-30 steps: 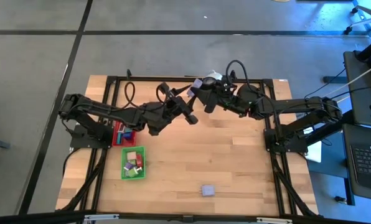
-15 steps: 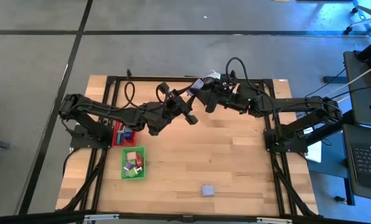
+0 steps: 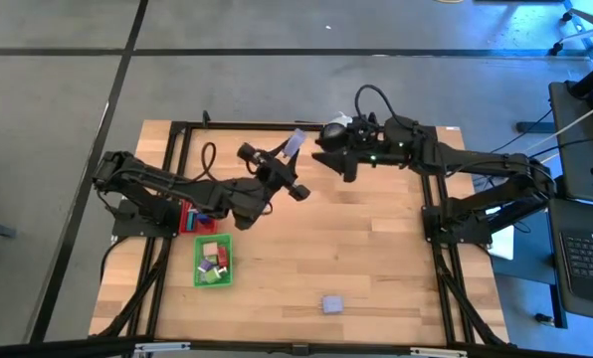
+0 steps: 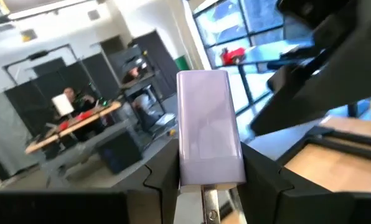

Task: Pick & Place Office items
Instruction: Put the right purple charger adapter into the green bin

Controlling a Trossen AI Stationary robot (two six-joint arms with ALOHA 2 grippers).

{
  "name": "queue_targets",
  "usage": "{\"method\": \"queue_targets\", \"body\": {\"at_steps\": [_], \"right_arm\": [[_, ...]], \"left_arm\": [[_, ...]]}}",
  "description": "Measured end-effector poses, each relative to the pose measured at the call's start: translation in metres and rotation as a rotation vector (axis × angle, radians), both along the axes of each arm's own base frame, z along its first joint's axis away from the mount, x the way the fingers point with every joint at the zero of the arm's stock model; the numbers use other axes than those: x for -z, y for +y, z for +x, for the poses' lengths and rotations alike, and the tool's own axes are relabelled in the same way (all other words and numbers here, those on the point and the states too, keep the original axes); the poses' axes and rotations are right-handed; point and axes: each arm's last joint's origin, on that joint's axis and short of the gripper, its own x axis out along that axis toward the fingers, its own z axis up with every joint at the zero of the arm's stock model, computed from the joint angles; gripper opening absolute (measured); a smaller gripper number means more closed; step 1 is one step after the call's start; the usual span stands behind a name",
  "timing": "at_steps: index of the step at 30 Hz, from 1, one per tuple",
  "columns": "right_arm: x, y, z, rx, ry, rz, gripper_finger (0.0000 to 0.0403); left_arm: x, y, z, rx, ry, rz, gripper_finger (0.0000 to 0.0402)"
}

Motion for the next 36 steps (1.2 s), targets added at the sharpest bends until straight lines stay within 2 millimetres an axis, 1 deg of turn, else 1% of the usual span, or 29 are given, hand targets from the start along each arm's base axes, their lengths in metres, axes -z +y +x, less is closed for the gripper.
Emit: {"method": "queue_targets", "body": {"at_steps": [3,6,9,11,14,16,18,20,22,25,29,32,36], "right_arm": [[0.001,0.0,-0.007,-0.115,0.05,0.02,0.0338],[0.003,0.002,-0.012,-0.196,0.093,0.038,0.0338],[0.005,0.002,-0.013,-0.209,0.114,0.046,0.0339],[0.007,0.002,-0.014,-0.209,0.132,0.051,0.0339],[0.01,0.002,-0.014,-0.209,0.166,0.059,0.0339],[0.013,0.003,-0.015,-0.211,0.201,0.058,0.0339],[0.017,0.003,-0.016,-0.211,0.237,0.067,0.0339],[0.02,0.003,-0.018,-0.21,0.278,0.074,0.0339],[0.024,0.003,-0.019,-0.201,0.32,0.068,0.0339],[0.03,0.002,-0.021,-0.172,0.381,0.041,0.0339],[0.034,0.001,-0.024,-0.135,0.435,0.022,0.0339],[0.035,0.001,-0.024,-0.117,0.448,0.007,0.0339],[0.035,0.0,-0.024,-0.103,0.45,-0.001,0.0339]], "left_arm": [[0.01,-0.004,-0.001,0.004,0.025,-0.024,0.0124],[0.023,-0.006,-0.001,0.118,0.066,-0.088,0.0124],[0.038,-0.005,-0.001,0.266,0.059,-0.263,0.0124],[0.048,-0.002,-0.003,0.304,0.057,-0.41,0.0124],[0.065,0.001,-0.016,0.233,0.09,-0.617,0.0124],[0.075,0.002,-0.03,0.165,0.148,-0.778,0.0124],[0.081,0.001,-0.047,0.09,0.221,-0.988,0.0125],[0.086,-0.006,-0.062,0.011,0.317,-1.173,0.0125],[0.089,-0.019,-0.074,-0.03,0.427,-1.298,0.0125],[0.094,-0.042,-0.089,-0.039,0.56,-1.415,0.0125],[0.107,-0.065,-0.103,-0.081,0.65,-1.502,0.0125],[0.123,-0.073,-0.114,-0.185,0.672,-1.526,0.0125],[0.142,-0.074,-0.126,-0.334,0.68,-1.547,0.0125]]}}
